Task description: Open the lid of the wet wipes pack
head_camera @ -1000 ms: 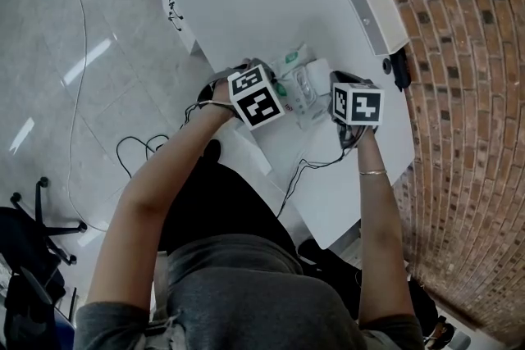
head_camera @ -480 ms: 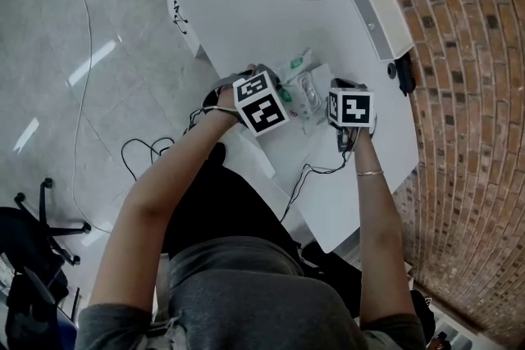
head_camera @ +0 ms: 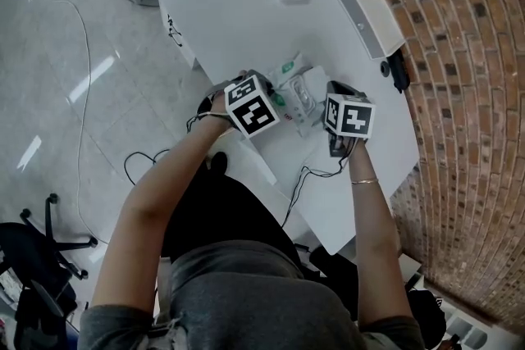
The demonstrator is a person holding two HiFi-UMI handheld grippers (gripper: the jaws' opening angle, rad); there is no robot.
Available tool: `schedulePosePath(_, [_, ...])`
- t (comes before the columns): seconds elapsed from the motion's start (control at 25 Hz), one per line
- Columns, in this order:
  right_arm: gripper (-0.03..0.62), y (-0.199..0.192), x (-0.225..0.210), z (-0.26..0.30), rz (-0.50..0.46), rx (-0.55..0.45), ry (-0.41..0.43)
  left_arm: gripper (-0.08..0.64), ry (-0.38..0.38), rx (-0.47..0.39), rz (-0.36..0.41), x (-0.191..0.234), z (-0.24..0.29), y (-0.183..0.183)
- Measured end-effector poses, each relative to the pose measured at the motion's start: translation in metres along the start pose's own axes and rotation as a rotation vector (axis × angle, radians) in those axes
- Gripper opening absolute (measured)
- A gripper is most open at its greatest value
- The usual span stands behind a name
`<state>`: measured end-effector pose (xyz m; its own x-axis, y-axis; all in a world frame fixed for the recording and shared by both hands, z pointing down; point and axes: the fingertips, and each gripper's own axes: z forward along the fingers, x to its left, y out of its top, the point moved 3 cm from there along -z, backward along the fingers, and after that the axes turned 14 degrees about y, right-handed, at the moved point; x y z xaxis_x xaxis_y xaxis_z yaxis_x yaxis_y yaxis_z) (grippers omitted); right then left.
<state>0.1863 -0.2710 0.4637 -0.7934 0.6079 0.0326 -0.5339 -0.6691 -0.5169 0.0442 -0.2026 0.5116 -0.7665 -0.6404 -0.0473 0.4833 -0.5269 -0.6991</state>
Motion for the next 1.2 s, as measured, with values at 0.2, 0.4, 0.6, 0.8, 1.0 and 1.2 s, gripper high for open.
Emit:
schedulePosePath(0.2, [0.008, 0.005, 0.01, -0.02, 0.057, -0.124, 0.035, 0.064, 0.02, 0.001, -0.027, 0.006, -0.007, -0.004])
schedulePosePath(0.4, [0.009, -0.001, 0.023, -0.035, 0.176, -0.238, 0.127, 0.064, 0.056, -0.042, -0.099, 0.017, -0.026, -0.003])
schedulePosePath(0.6, [0.008, -0.009, 0.036, -0.05, 0.254, -0.324, 0.166, 0.064, 0.069, -0.078, -0.137, 0.019, -0.044, 0.001])
schedulePosePath(0.8, [0.008, -0.02, 0.056, -0.064, 0.301, -0.386, 0.214, 0.057, 0.1, -0.119, -0.172, 0.017, -0.061, 0.006])
schedulePosePath(1.0, [0.008, -0.029, 0.073, -0.077, 0.331, -0.446, 0.251, 0.051, 0.135, -0.137, -0.2, 0.015, -0.074, 0.008])
schedulePosePath(1.2, [0.008, -0.038, 0.078, -0.09, 0.352, -0.502, 0.246, 0.048, 0.166, -0.163, -0.241, 0.014, -0.088, 0.011])
